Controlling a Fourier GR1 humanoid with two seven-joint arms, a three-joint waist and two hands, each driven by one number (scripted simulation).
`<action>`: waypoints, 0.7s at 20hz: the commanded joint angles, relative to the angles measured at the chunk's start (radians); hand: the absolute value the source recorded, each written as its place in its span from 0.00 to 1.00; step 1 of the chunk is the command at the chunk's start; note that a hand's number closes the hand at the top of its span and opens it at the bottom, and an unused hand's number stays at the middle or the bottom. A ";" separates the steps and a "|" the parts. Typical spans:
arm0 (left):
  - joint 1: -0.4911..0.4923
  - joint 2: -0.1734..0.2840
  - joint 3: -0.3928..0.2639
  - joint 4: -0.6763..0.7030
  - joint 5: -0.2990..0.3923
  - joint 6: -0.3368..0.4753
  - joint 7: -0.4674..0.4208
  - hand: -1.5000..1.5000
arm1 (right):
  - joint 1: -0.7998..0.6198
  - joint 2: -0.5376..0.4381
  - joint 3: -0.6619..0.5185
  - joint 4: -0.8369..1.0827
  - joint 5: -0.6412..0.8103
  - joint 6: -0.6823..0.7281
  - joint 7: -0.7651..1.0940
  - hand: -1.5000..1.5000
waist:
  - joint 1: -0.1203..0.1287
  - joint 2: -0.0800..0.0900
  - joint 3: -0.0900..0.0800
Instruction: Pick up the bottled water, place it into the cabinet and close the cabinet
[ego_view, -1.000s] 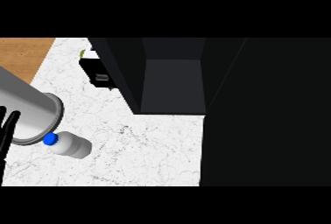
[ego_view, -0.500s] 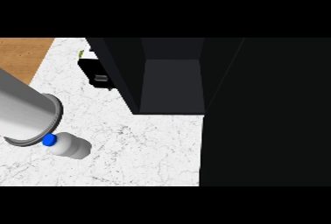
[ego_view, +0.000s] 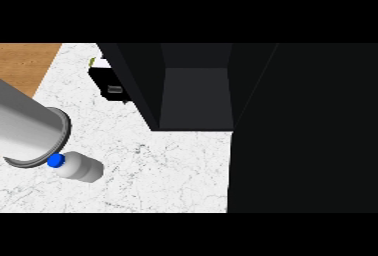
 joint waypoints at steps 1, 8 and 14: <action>0.010 -0.014 0.014 -0.079 0.050 0.003 0.023 0.00 | 0.111 -0.002 -0.003 -0.216 -0.052 0.007 0.042 0.00 | -0.011 0.000 0.000; -0.099 -0.035 -0.009 0.022 -0.009 0.019 0.032 0.00 | 0.115 -0.012 -0.028 -0.183 -0.059 0.031 0.011 0.00 | -0.014 0.005 0.000; -0.135 -0.056 -0.020 0.151 -0.105 -0.006 0.019 0.00 | 0.208 -0.012 -0.043 -0.174 -0.089 0.091 -0.065 0.00 | -0.014 0.005 0.000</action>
